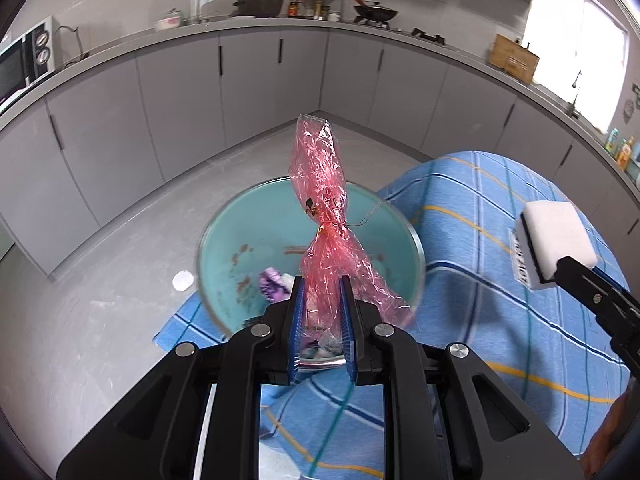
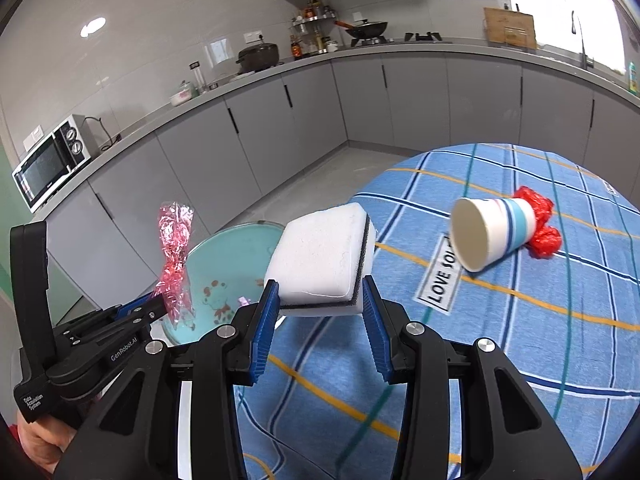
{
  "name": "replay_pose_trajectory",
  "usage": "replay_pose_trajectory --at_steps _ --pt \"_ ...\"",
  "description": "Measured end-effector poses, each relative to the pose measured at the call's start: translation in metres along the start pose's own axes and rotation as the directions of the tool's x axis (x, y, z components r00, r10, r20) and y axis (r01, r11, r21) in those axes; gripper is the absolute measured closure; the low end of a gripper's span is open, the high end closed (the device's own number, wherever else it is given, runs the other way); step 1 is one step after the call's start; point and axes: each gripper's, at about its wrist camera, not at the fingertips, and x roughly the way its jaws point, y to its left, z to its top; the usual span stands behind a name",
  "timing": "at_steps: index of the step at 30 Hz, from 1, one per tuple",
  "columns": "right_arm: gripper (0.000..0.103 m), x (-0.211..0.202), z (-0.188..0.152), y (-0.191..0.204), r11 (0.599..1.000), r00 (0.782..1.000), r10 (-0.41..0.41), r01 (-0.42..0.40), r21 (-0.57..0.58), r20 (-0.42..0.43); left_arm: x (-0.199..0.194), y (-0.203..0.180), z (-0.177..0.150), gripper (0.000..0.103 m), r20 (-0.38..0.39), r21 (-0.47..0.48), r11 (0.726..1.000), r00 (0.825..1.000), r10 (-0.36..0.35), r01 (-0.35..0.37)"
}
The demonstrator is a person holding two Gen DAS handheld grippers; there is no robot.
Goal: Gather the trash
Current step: 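Lift and carry the sponge and pink bag with both tools over the teal bucket, then open both tools to drop the sponge and pink bag into the bucket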
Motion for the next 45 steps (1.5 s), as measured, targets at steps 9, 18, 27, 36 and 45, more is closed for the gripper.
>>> replay_pose_trajectory --at_steps 9,18,27,36,45 --pt "0.061 0.020 0.004 0.029 0.998 0.999 0.034 -0.035 -0.053 -0.025 0.010 0.029 0.001 0.086 -0.020 -0.051 0.998 0.999 0.026 -0.027" --pt "0.061 0.046 0.010 0.058 0.993 0.996 0.072 -0.077 -0.093 -0.052 0.024 0.040 0.006 0.086 -0.037 -0.058 0.998 0.999 0.032 -0.034" --pt "0.061 0.079 0.013 0.075 0.990 0.993 0.080 -0.089 -0.113 -0.086 0.045 0.048 0.008 0.086 -0.073 -0.056 0.998 0.997 0.030 -0.034" --pt "0.061 0.113 0.015 0.074 0.991 0.989 0.067 -0.080 -0.105 -0.130 0.068 0.048 0.016 0.086 -0.104 -0.051 0.998 0.994 0.025 -0.031" --pt "0.060 0.140 0.014 0.067 0.992 0.981 0.065 -0.083 -0.094 -0.183 0.088 0.047 0.016 0.086 -0.142 -0.035 0.999 0.989 0.029 -0.034"
